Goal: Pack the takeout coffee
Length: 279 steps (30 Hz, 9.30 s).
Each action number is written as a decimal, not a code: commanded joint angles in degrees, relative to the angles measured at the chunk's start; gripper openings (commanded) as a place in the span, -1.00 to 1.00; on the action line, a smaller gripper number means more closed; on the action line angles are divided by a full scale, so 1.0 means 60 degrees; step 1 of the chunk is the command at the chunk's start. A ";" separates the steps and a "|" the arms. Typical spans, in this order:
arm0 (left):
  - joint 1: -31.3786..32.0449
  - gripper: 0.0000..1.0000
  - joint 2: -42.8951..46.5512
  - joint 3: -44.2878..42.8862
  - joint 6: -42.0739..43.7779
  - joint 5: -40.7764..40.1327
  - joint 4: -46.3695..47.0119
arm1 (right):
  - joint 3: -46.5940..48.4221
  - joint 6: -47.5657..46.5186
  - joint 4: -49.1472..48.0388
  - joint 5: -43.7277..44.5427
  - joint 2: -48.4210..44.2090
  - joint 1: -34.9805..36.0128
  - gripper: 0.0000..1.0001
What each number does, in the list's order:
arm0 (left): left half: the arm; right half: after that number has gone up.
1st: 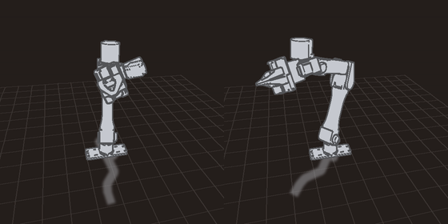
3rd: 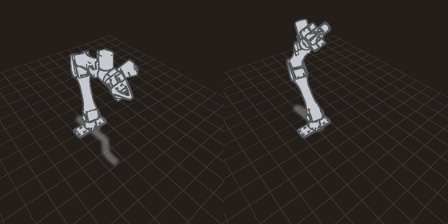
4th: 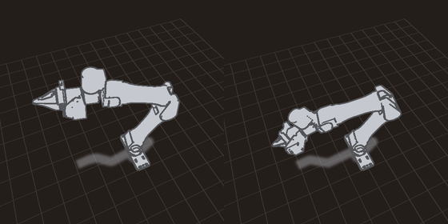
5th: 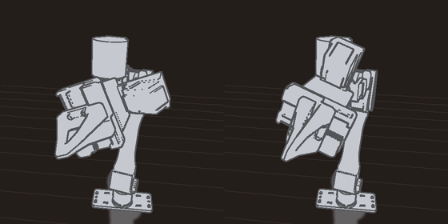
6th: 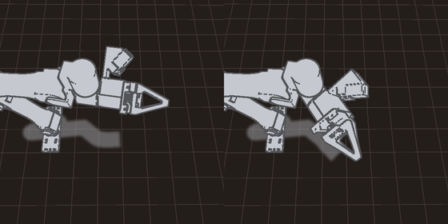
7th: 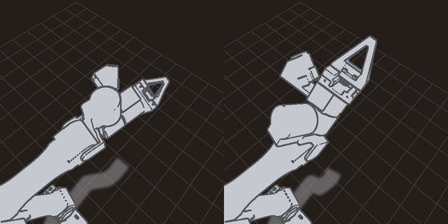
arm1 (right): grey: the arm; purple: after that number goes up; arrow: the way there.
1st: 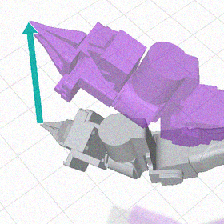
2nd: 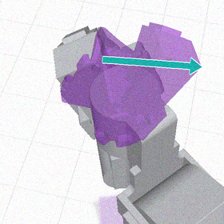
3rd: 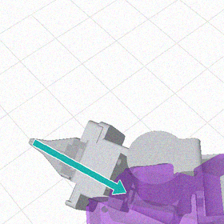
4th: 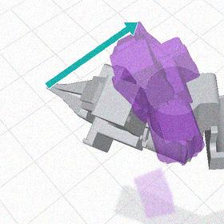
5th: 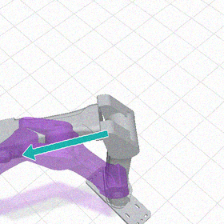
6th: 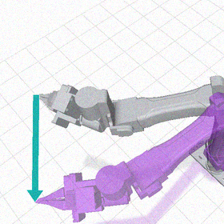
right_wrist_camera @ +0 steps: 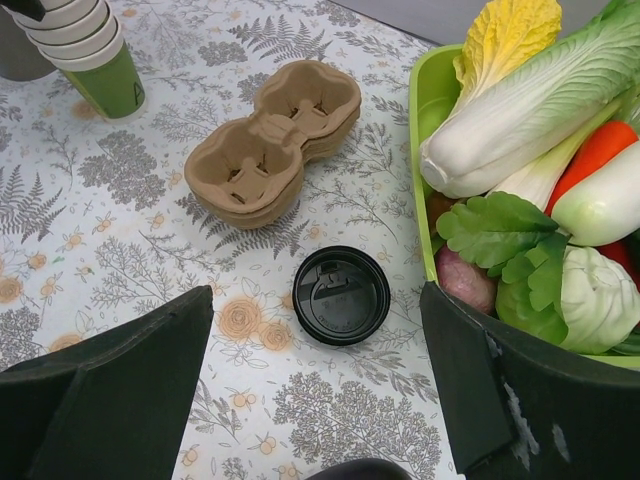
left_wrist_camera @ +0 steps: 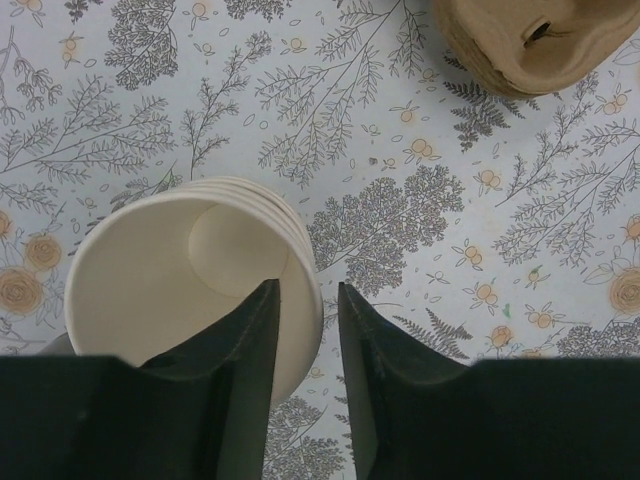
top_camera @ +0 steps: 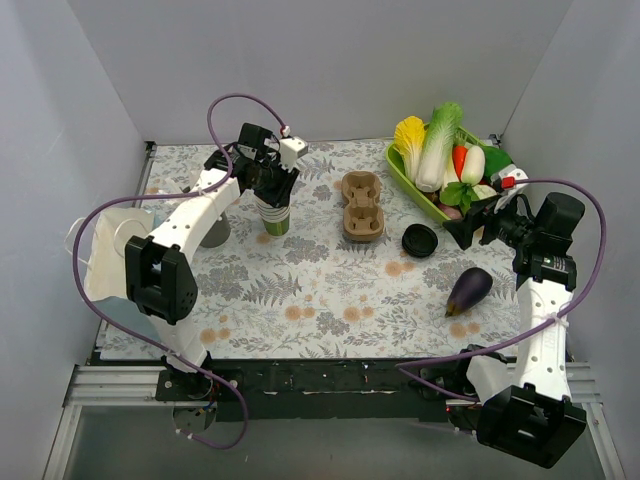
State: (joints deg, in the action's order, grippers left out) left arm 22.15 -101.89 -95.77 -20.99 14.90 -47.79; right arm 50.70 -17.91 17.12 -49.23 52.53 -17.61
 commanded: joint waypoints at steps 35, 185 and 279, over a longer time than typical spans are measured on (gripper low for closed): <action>0.0029 -0.82 0.0853 -0.0372 -0.0178 -0.0241 0.0128 | -0.0232 0.0143 -0.0144 -0.0320 -0.0010 0.0019 0.82; 0.2764 -1.00 0.5090 0.1211 0.2709 0.2014 -0.2596 | 0.2582 -0.1935 -0.0319 0.4733 0.2321 0.5852 0.94; -0.0645 0.61 0.7152 0.5692 -0.0544 0.3377 0.2779 | 0.0676 -0.4515 0.0383 0.5789 0.5453 0.4839 -0.21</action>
State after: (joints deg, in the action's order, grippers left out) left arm 18.85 -61.10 -62.22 -24.12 33.28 -31.64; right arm 51.62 -44.40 19.57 -13.58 84.93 11.29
